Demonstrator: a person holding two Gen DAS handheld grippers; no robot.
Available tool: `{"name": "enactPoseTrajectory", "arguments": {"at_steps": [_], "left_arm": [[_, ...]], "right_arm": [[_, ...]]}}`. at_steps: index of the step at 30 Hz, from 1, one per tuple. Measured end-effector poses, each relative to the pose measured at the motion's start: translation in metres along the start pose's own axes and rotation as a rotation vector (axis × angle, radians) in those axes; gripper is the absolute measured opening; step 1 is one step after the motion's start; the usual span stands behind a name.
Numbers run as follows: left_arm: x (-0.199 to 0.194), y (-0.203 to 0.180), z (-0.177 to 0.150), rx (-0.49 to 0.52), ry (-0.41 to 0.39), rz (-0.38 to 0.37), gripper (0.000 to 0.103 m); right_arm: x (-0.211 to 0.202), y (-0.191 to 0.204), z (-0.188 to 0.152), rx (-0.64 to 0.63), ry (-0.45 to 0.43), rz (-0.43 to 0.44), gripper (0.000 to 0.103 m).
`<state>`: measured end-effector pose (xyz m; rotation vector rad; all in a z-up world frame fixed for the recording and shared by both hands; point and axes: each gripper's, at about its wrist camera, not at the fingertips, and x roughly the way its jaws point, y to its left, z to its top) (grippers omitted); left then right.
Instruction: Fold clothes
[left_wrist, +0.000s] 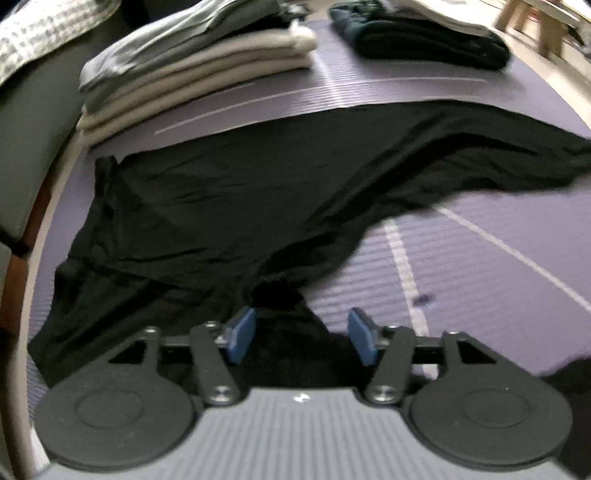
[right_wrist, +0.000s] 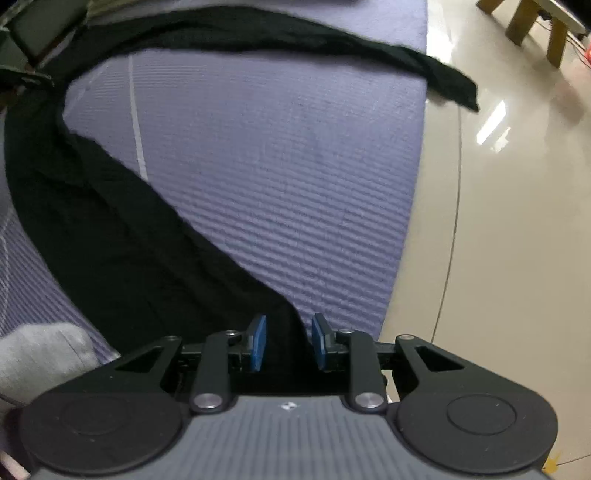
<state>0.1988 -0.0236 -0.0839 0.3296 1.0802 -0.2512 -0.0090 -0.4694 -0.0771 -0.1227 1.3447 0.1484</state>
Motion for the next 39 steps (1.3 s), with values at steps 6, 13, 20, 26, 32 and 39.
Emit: {"name": "enactPoseTrajectory", "arguments": {"at_steps": [6, 13, 20, 26, 32, 39], "left_arm": [[-0.012, 0.000, -0.037, 0.145, 0.105, -0.041, 0.069], [-0.021, 0.017, -0.068, 0.227, 0.160, -0.035, 0.072], [-0.020, 0.042, -0.084, 0.183, 0.192, -0.026, 0.080], [-0.014, 0.065, -0.091, 0.088, 0.275, -0.003, 0.089], [-0.018, 0.064, -0.085, 0.026, 0.284, -0.006, 0.088], [-0.037, 0.017, -0.033, 0.100, 0.200, -0.077, 0.088]], "right_arm": [[-0.002, -0.007, -0.002, 0.035, 0.023, -0.095, 0.000], [-0.009, 0.011, 0.004, 0.011, 0.005, -0.227, 0.028], [0.004, 0.060, 0.006, -0.059, 0.069, -0.150, 0.037], [0.009, 0.047, -0.001, 0.046, 0.139, -0.217, 0.069], [-0.006, 0.041, 0.010, 0.099, 0.098, -0.277, 0.069], [-0.025, 0.020, 0.061, -0.043, -0.082, -0.366, 0.050]]}}
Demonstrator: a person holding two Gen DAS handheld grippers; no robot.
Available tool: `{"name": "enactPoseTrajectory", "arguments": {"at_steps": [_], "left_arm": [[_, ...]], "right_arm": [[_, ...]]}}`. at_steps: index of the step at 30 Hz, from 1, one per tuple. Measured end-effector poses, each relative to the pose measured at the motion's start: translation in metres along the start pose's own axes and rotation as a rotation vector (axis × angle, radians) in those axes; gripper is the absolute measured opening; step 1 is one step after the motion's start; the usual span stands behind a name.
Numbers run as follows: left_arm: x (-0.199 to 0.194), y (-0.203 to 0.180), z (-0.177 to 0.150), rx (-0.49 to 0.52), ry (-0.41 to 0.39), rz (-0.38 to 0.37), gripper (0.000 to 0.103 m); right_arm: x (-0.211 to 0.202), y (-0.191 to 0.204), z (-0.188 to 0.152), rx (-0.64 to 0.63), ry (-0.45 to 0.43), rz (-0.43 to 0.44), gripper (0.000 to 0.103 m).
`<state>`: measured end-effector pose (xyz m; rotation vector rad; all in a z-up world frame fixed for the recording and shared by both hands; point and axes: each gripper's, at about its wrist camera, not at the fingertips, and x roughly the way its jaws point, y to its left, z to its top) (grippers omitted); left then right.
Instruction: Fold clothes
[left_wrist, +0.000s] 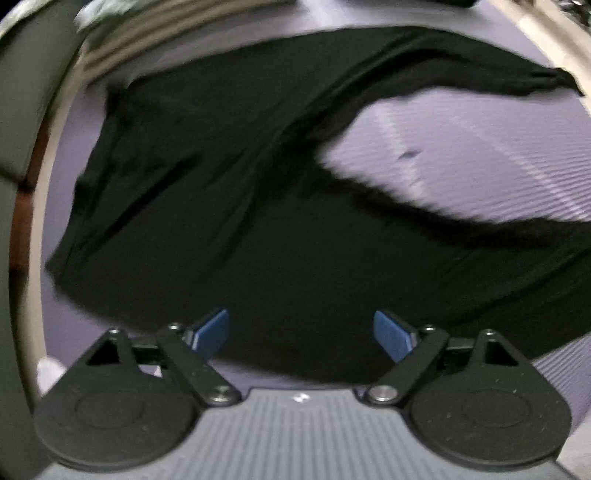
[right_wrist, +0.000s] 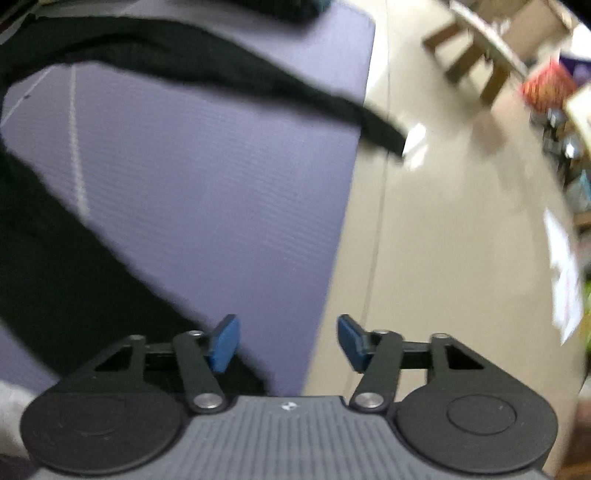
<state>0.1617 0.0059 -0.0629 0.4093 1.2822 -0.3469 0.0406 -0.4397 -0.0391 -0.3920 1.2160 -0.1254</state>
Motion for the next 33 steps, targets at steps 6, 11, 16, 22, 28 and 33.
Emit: {"name": "enactPoseTrajectory", "arguments": {"at_steps": [6, 11, 16, 22, 28, 33], "left_arm": [[0.002, -0.062, 0.067, 0.196, -0.071, 0.047, 0.088], [0.022, -0.111, 0.137, 0.201, -0.223, -0.015, 0.088], [0.048, -0.160, 0.196, 0.109, -0.346, -0.132, 0.086], [0.062, -0.214, 0.225, 0.159, -0.442, -0.207, 0.087], [0.071, -0.244, 0.218, 0.149, -0.446, -0.226, 0.087], [0.064, -0.257, 0.199, 0.193, -0.474, -0.214, 0.087]], "right_arm": [[0.040, -0.044, 0.035, -0.049, -0.148, -0.057, 0.022], [0.102, -0.064, 0.069, -0.088, -0.255, -0.030, 0.022], [0.132, -0.071, 0.080, -0.073, -0.337, -0.048, 0.023], [0.156, -0.082, 0.097, -0.025, -0.428, -0.066, 0.023], [0.146, -0.099, 0.099, 0.073, -0.371, 0.021, 0.000], [0.087, -0.109, 0.090, 0.110, -0.352, 0.089, 0.000]]}}
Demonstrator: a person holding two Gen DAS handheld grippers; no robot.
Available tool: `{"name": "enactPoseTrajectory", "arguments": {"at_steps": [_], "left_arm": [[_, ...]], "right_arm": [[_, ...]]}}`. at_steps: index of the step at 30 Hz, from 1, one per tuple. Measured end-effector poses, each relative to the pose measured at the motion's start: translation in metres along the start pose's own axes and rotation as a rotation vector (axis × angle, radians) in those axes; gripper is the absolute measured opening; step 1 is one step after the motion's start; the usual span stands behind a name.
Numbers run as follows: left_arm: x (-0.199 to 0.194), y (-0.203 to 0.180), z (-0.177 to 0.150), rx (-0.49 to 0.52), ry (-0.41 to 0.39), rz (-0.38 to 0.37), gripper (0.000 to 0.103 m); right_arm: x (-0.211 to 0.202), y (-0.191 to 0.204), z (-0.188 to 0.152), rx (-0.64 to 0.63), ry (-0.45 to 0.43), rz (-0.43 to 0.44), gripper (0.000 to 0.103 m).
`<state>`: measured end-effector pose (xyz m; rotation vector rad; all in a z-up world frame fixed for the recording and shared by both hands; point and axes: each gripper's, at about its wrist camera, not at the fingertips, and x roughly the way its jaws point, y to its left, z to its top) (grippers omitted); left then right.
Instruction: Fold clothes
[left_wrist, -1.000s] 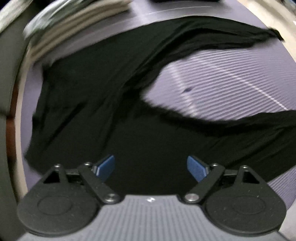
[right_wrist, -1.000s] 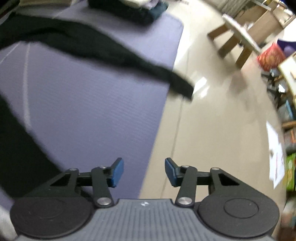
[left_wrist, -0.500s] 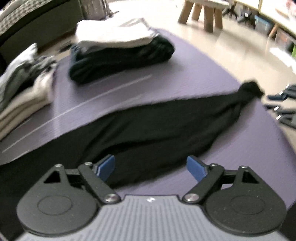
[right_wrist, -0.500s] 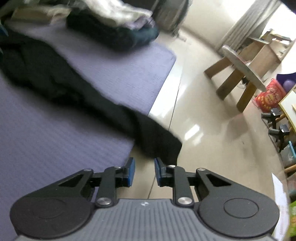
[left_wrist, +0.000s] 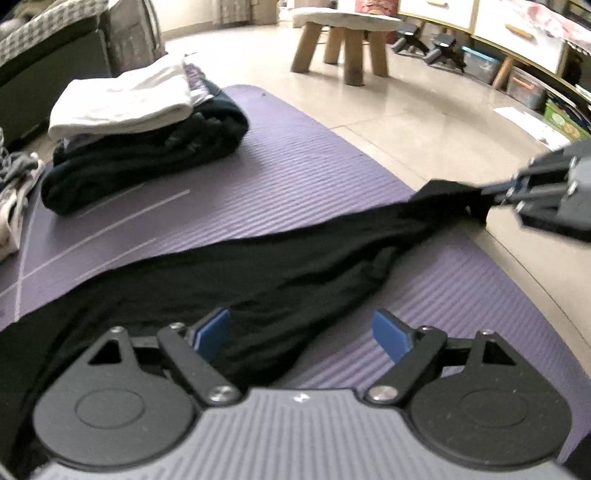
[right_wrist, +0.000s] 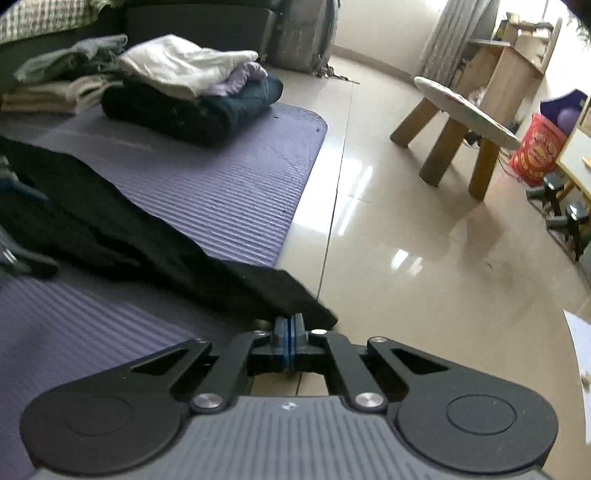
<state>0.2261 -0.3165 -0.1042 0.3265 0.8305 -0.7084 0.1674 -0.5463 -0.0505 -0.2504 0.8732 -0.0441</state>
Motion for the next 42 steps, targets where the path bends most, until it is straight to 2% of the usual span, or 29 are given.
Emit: {"name": "enactPoseTrajectory", "arguments": {"at_steps": [4, 6, 7, 9, 10, 11, 13, 16, 18, 21, 27, 29, 31, 35, 36, 39, 40, 41, 42], "left_arm": [[-0.004, -0.005, -0.008, 0.027, 0.002, -0.007, 0.087], [-0.003, -0.006, -0.010, 0.036, 0.005, -0.004, 0.087], [-0.002, -0.005, -0.010, 0.034, 0.005, -0.002, 0.087], [-0.002, -0.003, -0.009, 0.025, 0.007, 0.001, 0.087], [-0.002, -0.002, -0.008, 0.017, 0.008, 0.000, 0.087], [-0.003, -0.001, -0.008, 0.019, 0.008, -0.002, 0.087], [-0.006, 0.003, -0.009, 0.036, 0.006, -0.002, 0.087], [-0.008, 0.013, -0.012, 0.041, 0.005, 0.024, 0.087], [-0.010, 0.020, -0.013, 0.016, 0.005, 0.029, 0.087], [-0.014, 0.036, -0.015, -0.032, 0.006, 0.039, 0.087], [-0.013, 0.067, -0.021, -0.069, 0.019, 0.096, 0.087], [-0.012, 0.074, -0.019, -0.086, 0.009, 0.109, 0.087], [-0.008, 0.086, -0.014, -0.108, -0.012, 0.141, 0.087], [0.002, 0.101, -0.007, -0.139, -0.024, 0.196, 0.085], [0.007, 0.105, -0.005, -0.145, -0.024, 0.220, 0.084], [0.020, 0.115, 0.000, -0.160, -0.016, 0.270, 0.084], [0.024, 0.121, 0.001, -0.179, -0.017, 0.282, 0.085], [0.024, 0.121, 0.001, -0.184, -0.019, 0.283, 0.085], [0.026, 0.127, 0.004, -0.206, -0.022, 0.298, 0.085]], "right_arm": [[-0.017, -0.011, 0.022, 0.072, 0.065, 0.035, 0.000], [-0.001, -0.024, 0.032, 0.097, 0.066, 0.005, 0.000], [0.010, -0.029, 0.036, 0.107, 0.070, -0.039, 0.002], [0.028, -0.037, 0.036, 0.123, 0.080, -0.168, 0.007], [0.031, -0.037, 0.035, 0.136, 0.074, -0.206, 0.015], [0.033, -0.040, 0.033, 0.169, 0.064, -0.227, 0.028], [0.034, -0.043, 0.028, 0.209, 0.055, -0.217, 0.032], [0.034, -0.036, 0.013, 0.163, 0.077, -0.197, 0.032], [0.035, -0.035, 0.003, 0.183, 0.095, -0.170, 0.032], [0.043, -0.040, -0.011, 0.280, 0.122, -0.127, 0.032], [0.067, -0.045, -0.028, 0.435, 0.122, -0.108, 0.030], [0.070, -0.041, -0.033, 0.444, 0.097, -0.073, 0.005], [0.068, -0.040, -0.032, 0.423, 0.114, -0.095, 0.003], [0.061, -0.053, -0.034, 0.400, 0.187, -0.223, 0.002], [0.061, -0.056, -0.036, 0.394, 0.203, -0.231, 0.003], [0.058, -0.059, -0.037, 0.413, 0.191, -0.201, 0.018], [0.057, -0.059, -0.037, 0.416, 0.180, -0.206, 0.032], [0.055, -0.058, -0.036, 0.414, 0.162, -0.220, 0.037], [0.054, -0.056, -0.035, 0.405, 0.145, -0.236, 0.037]]}}
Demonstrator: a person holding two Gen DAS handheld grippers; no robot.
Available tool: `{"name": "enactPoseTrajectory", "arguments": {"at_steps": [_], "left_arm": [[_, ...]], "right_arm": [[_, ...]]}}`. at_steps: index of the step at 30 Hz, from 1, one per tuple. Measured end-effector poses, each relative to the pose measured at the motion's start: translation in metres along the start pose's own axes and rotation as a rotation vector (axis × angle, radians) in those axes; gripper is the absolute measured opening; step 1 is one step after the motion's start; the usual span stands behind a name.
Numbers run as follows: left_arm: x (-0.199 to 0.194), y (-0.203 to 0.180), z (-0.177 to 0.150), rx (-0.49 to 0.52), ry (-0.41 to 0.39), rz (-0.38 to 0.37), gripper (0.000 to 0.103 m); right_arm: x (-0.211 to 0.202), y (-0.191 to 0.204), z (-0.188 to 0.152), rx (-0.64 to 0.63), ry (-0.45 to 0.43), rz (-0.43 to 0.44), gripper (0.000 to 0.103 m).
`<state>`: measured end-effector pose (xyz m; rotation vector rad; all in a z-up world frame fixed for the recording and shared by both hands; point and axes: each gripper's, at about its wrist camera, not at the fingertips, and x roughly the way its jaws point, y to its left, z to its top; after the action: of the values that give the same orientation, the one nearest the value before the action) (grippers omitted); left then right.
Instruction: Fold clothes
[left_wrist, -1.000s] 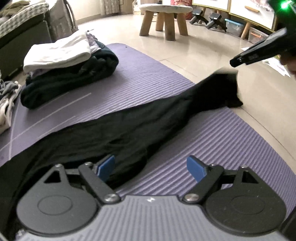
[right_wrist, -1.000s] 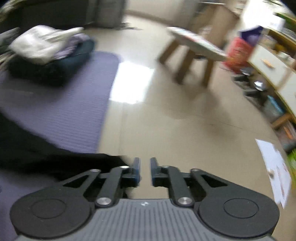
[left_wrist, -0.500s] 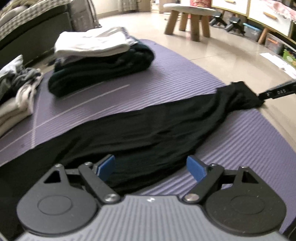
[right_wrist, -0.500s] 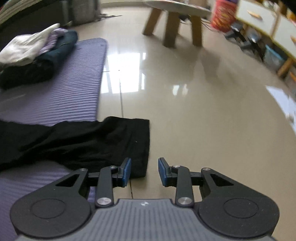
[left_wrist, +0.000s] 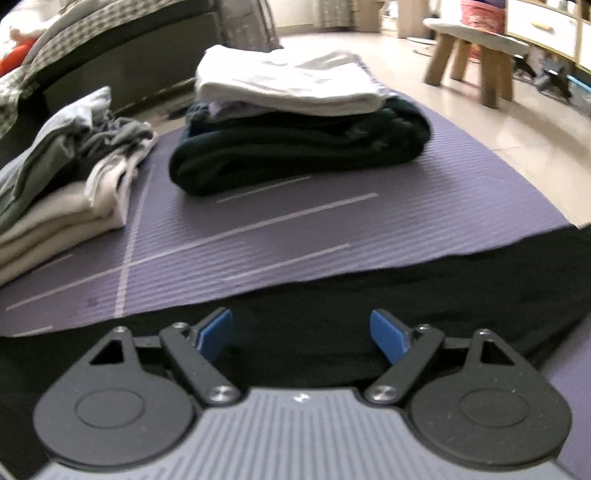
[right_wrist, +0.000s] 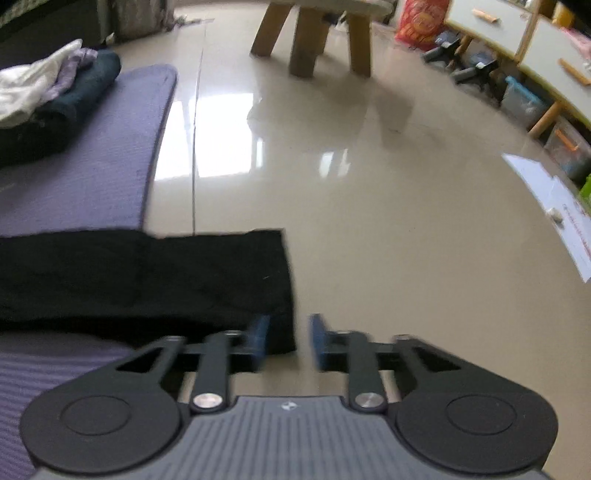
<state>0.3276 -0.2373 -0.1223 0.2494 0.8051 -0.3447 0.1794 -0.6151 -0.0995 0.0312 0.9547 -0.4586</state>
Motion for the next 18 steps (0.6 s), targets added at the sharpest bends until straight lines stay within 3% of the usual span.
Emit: {"name": "enactPoseTrajectory", "arguments": {"at_steps": [4, 7, 13, 18], "left_arm": [[0.001, 0.020, 0.003, -0.082, -0.007, 0.033, 0.085], [-0.003, 0.033, -0.001, -0.136, 0.002, 0.028, 0.084], [-0.016, 0.039, -0.027, -0.117, 0.026, 0.010, 0.088], [-0.033, 0.035, -0.033, -0.114, 0.028, 0.036, 0.087]], "right_arm": [[-0.008, 0.019, 0.002, -0.038, -0.059, -0.002, 0.038], [-0.018, 0.042, 0.002, -0.080, -0.096, 0.066, 0.039], [-0.018, 0.087, -0.007, -0.157, -0.099, 0.168, 0.048], [-0.035, 0.101, 0.001, -0.141, -0.057, 0.080, 0.051]]}}
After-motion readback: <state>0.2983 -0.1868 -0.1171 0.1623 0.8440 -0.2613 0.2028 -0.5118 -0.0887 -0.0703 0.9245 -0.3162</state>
